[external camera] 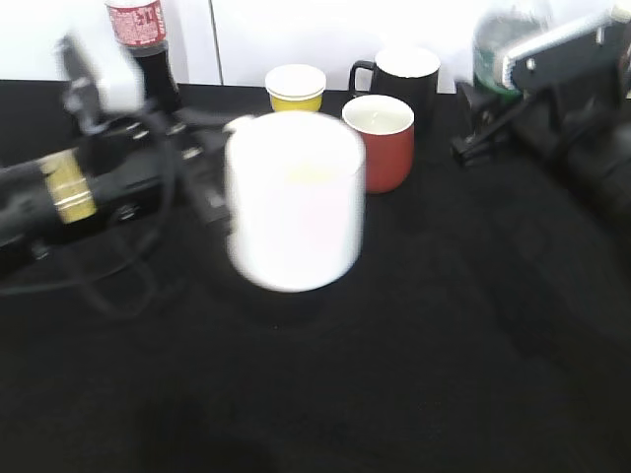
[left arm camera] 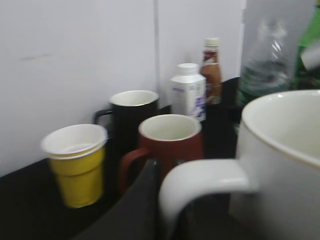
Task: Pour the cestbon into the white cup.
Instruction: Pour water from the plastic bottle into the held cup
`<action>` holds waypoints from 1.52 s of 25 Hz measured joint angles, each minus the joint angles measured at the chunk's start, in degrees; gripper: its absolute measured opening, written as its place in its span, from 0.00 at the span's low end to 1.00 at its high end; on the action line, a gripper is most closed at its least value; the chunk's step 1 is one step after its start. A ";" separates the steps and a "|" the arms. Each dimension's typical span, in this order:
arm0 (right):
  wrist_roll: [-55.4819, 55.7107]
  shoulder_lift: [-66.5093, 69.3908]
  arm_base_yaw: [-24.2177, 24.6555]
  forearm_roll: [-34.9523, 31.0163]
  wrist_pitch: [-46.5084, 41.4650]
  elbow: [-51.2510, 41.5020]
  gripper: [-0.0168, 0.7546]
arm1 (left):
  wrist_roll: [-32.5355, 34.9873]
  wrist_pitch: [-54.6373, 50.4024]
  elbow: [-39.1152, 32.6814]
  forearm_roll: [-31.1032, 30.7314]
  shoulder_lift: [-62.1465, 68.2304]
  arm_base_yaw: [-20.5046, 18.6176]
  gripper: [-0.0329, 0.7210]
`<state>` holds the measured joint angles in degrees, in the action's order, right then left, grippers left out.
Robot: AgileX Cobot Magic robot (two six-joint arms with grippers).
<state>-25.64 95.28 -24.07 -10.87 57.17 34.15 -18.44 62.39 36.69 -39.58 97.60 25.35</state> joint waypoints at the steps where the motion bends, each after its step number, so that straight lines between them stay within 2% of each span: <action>1: -2.69 -3.09 0.00 2.11 -1.82 -0.02 0.65 | 0.00 -0.34 1.75 0.00 0.60 0.99 0.10; 5: -12.62 -11.61 0.00 5.49 -6.46 -0.02 0.65 | 0.00 0.36 7.05 0.21 3.71 3.49 0.10; 10: -26.31 -12.66 0.00 11.80 -7.40 -0.02 0.65 | 0.00 0.54 9.65 2.30 4.95 4.49 0.10; 13: -28.57 -12.66 0.00 11.94 -5.37 -0.02 0.65 | 0.00 -0.51 9.67 2.04 4.95 4.99 0.10; 16: -40.30 -12.66 0.00 12.04 -5.20 -0.02 0.65 | 0.00 -0.62 9.67 2.04 4.95 4.99 0.10; 19: -47.58 -12.66 0.00 12.09 -5.08 -0.02 0.65 | 0.00 -0.62 9.67 2.04 4.95 4.99 0.10; 24: -54.22 -12.66 0.00 12.15 -2.18 -0.02 0.65 | -0.05 -0.62 9.71 1.94 4.95 4.99 0.11; 28: -54.95 -12.66 0.00 12.15 2.40 -0.02 0.65 | -0.05 -0.68 9.71 1.78 4.95 4.99 0.11; 38: -56.45 -12.66 0.00 10.31 2.82 -0.02 0.65 | 0.00 -1.08 9.71 0.74 4.95 4.99 0.12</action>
<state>-82.09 82.62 -24.07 -0.56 59.98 34.12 -18.44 61.31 46.40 -38.84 102.55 30.34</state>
